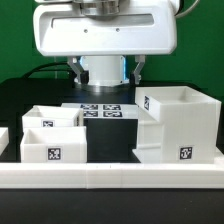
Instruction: Assemble drawer
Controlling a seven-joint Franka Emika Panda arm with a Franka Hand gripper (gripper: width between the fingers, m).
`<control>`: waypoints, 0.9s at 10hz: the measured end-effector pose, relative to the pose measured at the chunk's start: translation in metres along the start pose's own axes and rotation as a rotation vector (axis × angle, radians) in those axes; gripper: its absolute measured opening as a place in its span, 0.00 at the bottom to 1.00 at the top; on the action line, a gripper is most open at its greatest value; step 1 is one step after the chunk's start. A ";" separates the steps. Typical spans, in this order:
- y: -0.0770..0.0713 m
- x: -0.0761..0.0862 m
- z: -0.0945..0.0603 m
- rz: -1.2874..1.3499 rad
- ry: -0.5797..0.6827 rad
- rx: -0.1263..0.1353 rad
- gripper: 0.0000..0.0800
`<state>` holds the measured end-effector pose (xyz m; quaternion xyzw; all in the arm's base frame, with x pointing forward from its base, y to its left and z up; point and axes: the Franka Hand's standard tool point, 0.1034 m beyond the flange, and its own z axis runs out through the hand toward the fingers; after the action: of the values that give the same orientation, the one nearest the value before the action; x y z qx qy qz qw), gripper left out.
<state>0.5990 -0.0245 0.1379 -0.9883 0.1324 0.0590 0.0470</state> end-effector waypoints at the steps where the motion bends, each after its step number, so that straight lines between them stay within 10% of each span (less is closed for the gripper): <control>1: -0.001 0.000 0.002 -0.026 0.003 -0.004 0.81; 9: 0.058 -0.005 0.078 -0.304 0.092 -0.080 0.81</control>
Offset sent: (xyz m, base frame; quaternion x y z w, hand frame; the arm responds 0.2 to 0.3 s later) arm -0.0270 -0.0378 -0.0347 -0.0392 0.0324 -0.1236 0.9910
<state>0.5702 -0.0709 0.0574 -0.9997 -0.0189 0.0109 0.0097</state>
